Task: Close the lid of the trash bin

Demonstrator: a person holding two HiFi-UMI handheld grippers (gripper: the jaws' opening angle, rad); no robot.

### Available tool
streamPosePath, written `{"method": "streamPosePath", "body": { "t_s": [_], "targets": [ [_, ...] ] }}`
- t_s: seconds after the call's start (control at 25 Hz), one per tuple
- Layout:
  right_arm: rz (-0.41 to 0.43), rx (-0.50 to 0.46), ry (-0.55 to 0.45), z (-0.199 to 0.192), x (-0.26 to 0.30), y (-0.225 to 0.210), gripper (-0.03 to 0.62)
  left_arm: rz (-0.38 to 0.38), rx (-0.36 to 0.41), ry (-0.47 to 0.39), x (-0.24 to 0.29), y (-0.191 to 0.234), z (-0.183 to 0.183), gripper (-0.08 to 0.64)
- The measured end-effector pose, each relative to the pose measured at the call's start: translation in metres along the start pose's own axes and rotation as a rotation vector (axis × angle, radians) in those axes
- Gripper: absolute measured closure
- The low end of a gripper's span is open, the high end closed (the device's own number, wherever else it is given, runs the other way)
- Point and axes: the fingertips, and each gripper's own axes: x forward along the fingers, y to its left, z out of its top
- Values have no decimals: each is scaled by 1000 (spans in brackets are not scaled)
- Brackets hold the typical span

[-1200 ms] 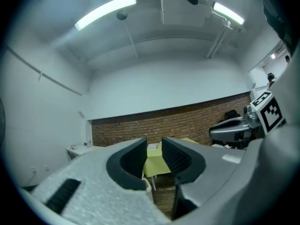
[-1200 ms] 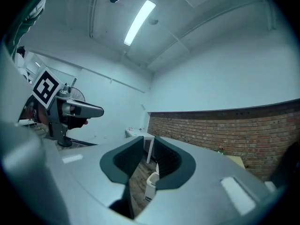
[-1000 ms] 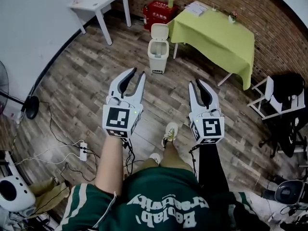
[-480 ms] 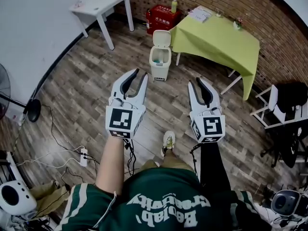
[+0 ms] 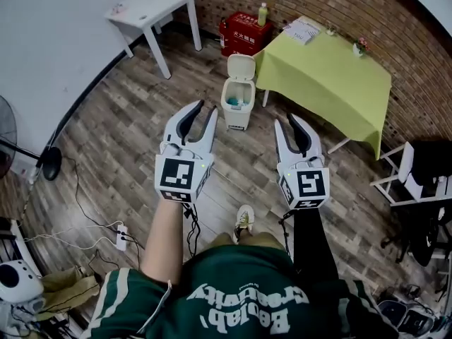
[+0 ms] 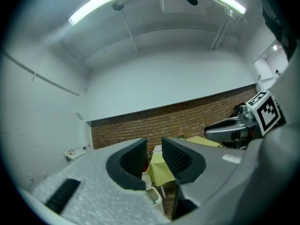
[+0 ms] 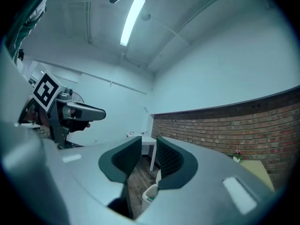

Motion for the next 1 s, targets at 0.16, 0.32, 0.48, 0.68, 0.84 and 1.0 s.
{"method": "streamPosePath", "body": {
  "t_s": [0.16,0.32,0.48,0.68,0.84,1.0],
  "targets": [
    [20,24,-8,-1,30,-25,479,19,6,7,34,8,0,451],
    [42,37,-2,-7,58,-42,479,43,-1,9,58,17,-1,451],
    [48,44,26,-19,82,-55,476,63,2,13,74,28,-5,451],
    [66,64,20,-27,98,-67,476,64,1,22,89,27,-9,440],
    [75,70,16,-29,105,-74,476,60,1,25,102,23,-10,433],
    [75,71,9,-29,110,-79,476,36,-2,13,111,20,-9,416]
  ]
}}
